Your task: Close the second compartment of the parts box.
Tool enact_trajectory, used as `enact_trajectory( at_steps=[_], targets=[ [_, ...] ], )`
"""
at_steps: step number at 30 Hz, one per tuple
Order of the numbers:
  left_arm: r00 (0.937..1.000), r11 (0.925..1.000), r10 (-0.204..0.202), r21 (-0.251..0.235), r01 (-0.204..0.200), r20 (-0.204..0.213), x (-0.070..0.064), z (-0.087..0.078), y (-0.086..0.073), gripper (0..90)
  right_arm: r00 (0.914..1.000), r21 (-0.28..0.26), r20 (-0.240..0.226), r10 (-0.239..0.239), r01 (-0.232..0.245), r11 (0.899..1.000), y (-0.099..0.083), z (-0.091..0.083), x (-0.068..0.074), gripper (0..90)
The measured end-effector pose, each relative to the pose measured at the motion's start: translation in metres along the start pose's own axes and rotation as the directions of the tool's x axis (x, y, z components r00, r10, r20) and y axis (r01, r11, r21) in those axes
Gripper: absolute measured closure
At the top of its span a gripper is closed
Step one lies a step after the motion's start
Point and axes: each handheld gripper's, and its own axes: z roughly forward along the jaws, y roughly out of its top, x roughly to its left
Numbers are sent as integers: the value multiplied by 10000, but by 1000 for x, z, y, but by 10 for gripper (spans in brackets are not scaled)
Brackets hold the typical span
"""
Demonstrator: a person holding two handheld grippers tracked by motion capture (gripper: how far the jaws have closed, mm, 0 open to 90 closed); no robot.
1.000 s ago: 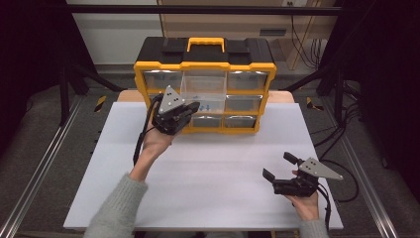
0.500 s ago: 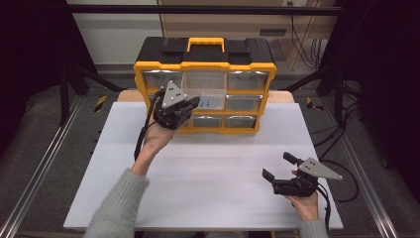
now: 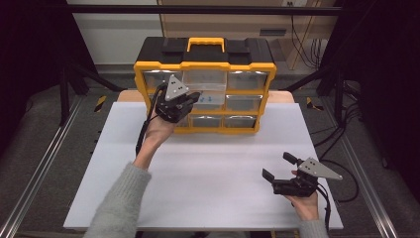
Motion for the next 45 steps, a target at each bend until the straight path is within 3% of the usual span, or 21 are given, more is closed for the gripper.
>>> enact_trajectory(
  at_steps=[3,9,45],
  targets=[
    [10000,10000,10,55,-10,-19,2,2,2,890,9998,-7,-59,163,-163,9999,0,0,1,3],
    [9999,9999,68,142,-66,-101,3,7,4,889,10000,35,-38,-22,22,10000,0,0,0,3],
    [9986,9984,73,555,-44,-529,18,37,14,890,10000,-21,-75,36,-36,10000,0,0,0,3]
  ],
)
